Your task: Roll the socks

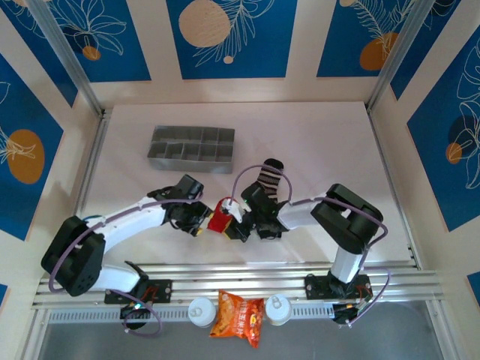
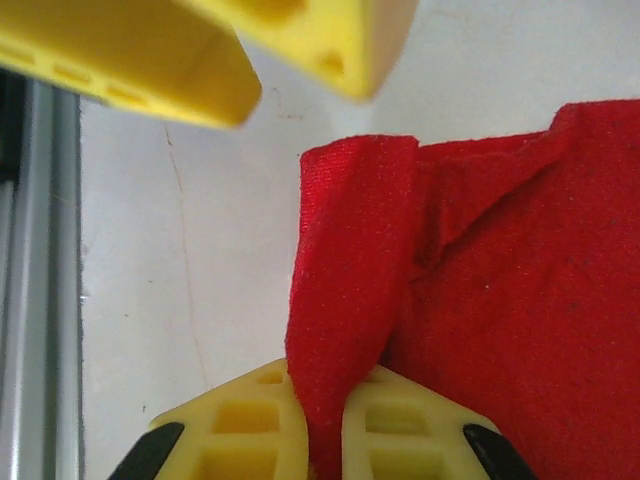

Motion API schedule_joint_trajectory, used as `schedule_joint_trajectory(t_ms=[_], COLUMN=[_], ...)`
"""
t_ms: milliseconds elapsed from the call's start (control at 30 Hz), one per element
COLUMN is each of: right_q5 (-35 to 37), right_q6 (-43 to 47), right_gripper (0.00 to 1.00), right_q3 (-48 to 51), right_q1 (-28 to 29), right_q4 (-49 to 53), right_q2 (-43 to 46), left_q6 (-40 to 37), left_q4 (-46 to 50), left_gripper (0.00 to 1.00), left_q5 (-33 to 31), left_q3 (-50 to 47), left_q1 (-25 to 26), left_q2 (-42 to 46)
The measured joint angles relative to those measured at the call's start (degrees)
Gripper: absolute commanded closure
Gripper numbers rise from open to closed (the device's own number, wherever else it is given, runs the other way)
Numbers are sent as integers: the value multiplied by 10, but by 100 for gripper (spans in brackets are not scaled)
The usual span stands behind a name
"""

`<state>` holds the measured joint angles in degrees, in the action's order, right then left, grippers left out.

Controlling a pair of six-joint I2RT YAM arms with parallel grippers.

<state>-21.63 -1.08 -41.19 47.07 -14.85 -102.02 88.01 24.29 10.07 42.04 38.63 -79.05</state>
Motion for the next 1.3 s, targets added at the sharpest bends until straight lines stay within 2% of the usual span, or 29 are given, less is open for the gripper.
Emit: schedule_joint_trajectory(t_ms=[233, 367, 467, 533, 600, 633, 667, 733, 800, 900, 1067, 1233, 1300], right_q5=[-85, -104, -114, -120, -122, -123, -123, -122, -114, -16, 165, 326, 369], right_q6=[-24, -31, -36, -40, -42, -43, -44, -44, -36, -9, 82, 167, 190], right_gripper=[100, 100, 100, 100, 100, 97, 92, 73, 57, 37, 35, 34, 35], right_q3=[-46, -65, -75, -81, -83, -83, -83, -83, -82, -42, 43, 61, 63], right_q1=[-36, -43, -43, -45, -44, -44, -44, -38, -29, 3, 77, 150, 165], right_q4=[51, 79, 93, 99, 102, 104, 104, 108, 112, 87, 52, 17, 10], right_q2=[-39, -50, -57, -61, -62, -62, -62, -62, -50, 8, 117, 137, 136], left_q6=[17, 31, 40, 46, 52, 58, 63, 70, 75, 75, 76, 75, 72], left_q4=[-46, -49, -55, -60, -63, -58, -53, -33, -10, 25, 69, 104, 114], left_gripper=[48, 46, 49, 57, 71, 84, 91, 100, 100, 100, 100, 100, 100], left_q5=[-1, -5, -7, -8, -10, -8, -7, -3, 2, 14, 39, 57, 66], left_q3=[0, 0, -1, -2, -1, -1, 0, 13, 32, 59, 82, 104, 111], left_q1=[29, 35, 37, 38, 38, 38, 38, 38, 36, 34, 31, 24, 18], left_q2=[-47, -49, -52, -63, -80, -84, -85, -91, -105, -124, -140, -159, -166])
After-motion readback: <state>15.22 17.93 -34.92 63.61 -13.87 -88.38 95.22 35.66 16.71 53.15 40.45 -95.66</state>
